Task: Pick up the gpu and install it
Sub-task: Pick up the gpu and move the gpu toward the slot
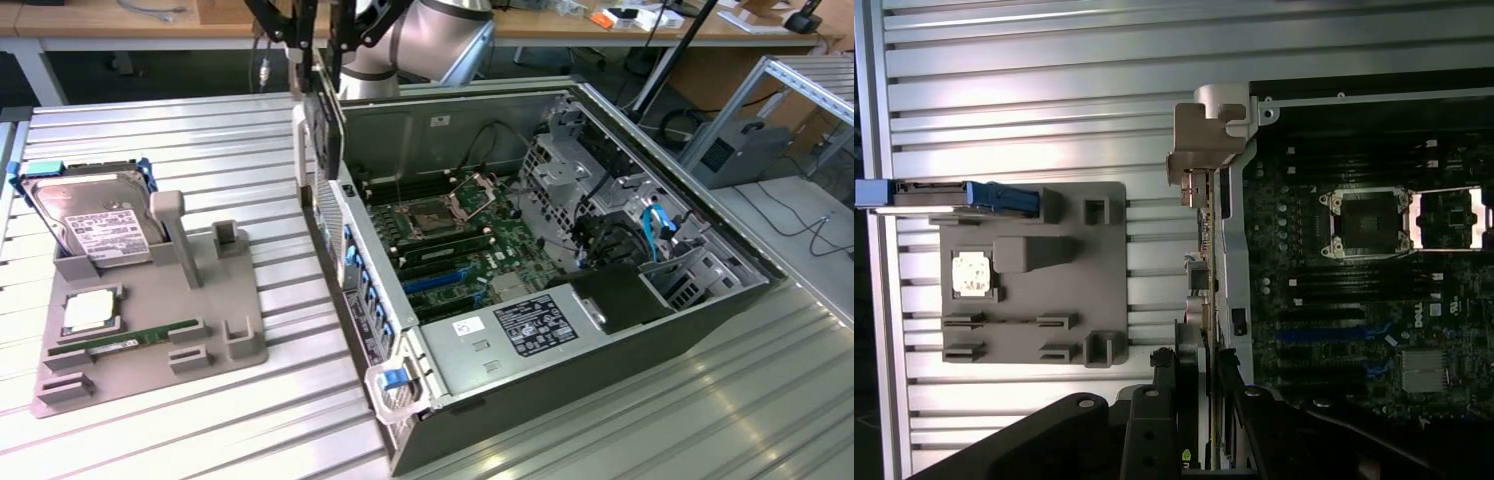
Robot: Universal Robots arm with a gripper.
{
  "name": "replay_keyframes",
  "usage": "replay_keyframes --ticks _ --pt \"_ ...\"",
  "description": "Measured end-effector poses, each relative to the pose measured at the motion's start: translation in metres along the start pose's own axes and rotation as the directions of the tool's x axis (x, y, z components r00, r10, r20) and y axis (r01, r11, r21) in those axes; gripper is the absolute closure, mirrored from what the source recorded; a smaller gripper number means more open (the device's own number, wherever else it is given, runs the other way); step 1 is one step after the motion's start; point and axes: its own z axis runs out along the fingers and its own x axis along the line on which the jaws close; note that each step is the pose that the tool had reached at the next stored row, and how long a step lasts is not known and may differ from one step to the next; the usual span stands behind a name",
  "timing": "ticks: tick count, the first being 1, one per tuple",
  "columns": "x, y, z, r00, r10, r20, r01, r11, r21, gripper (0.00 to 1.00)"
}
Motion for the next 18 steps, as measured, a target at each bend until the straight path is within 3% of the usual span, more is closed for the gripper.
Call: replay_keyframes --ticks 18 --pt "-0.032 0.0006 0.0029 1.0000 0.000 0.0000 0.000 1.0000 0.0000 0.73"
